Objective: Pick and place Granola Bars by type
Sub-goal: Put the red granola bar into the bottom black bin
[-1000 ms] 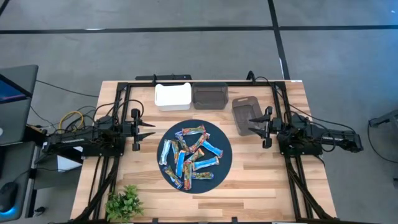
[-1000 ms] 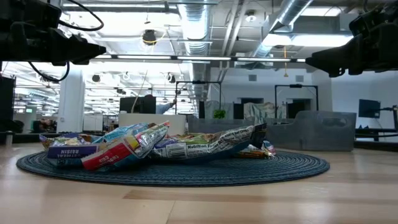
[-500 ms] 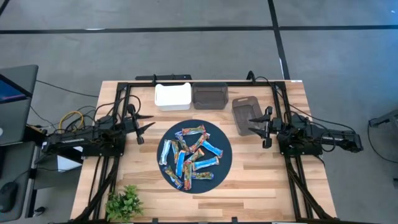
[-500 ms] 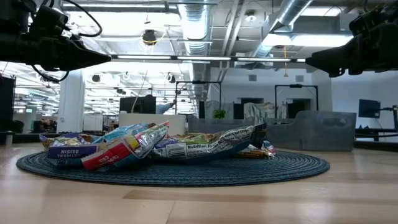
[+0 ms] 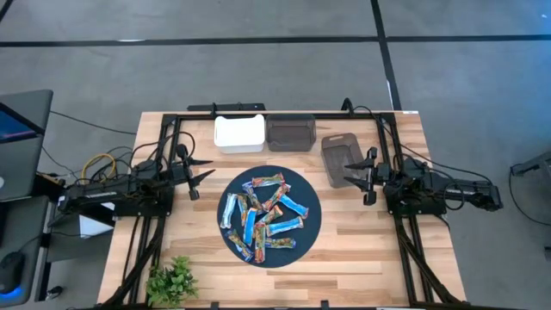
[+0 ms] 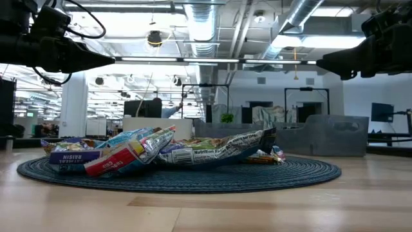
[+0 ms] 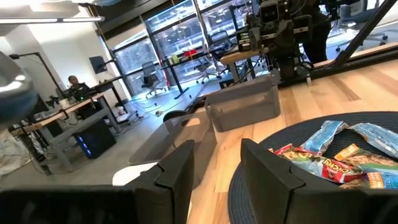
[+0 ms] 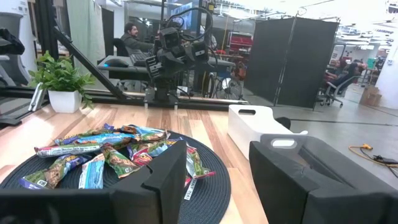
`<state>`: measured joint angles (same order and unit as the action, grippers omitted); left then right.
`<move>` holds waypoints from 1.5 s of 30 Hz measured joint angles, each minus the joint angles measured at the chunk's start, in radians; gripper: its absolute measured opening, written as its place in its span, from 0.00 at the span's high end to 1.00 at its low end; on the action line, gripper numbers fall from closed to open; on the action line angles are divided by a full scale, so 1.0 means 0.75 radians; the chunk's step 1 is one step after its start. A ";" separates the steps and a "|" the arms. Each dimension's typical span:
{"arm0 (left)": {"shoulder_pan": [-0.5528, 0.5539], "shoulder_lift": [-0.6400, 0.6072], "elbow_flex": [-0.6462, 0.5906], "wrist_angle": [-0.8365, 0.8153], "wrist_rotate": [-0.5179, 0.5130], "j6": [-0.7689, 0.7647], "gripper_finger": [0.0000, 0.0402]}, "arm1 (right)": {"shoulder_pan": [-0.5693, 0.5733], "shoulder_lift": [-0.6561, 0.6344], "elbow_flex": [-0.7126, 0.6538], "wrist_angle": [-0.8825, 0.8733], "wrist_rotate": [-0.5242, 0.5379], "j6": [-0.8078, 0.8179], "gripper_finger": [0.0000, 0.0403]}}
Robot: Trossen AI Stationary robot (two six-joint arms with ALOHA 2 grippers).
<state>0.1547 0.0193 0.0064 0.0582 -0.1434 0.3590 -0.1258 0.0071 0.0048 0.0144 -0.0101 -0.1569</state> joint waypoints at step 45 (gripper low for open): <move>0.000 0.000 0.000 -0.002 0.022 -0.018 0.69 | 0.000 0.000 0.000 0.005 -0.019 0.477 0.58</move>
<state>0.1547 0.0193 0.0067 0.0570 -0.1269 0.3457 -0.1257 0.0071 0.0048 0.0180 -0.0244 0.2006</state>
